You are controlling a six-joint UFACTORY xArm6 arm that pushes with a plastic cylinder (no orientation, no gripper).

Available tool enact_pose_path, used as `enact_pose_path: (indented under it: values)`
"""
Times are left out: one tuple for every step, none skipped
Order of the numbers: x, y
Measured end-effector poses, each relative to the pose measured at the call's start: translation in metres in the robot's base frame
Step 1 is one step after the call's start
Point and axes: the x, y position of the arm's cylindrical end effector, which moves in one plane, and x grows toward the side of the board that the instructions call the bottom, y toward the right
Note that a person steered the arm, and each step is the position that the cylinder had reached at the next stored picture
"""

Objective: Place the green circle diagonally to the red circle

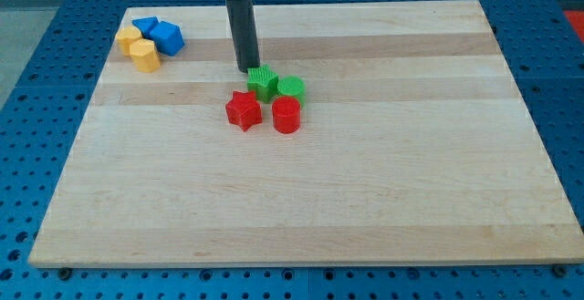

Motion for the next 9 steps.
enact_pose_path:
  values:
    - [0.0,0.0]
    - [0.0,0.0]
    - [-0.004,0.0]
    - [-0.028,0.0]
    - [-0.007,0.016]
    - [0.0,0.018]
    - [0.001,0.018]
    - [0.001,0.018]
    - [0.001,0.018]
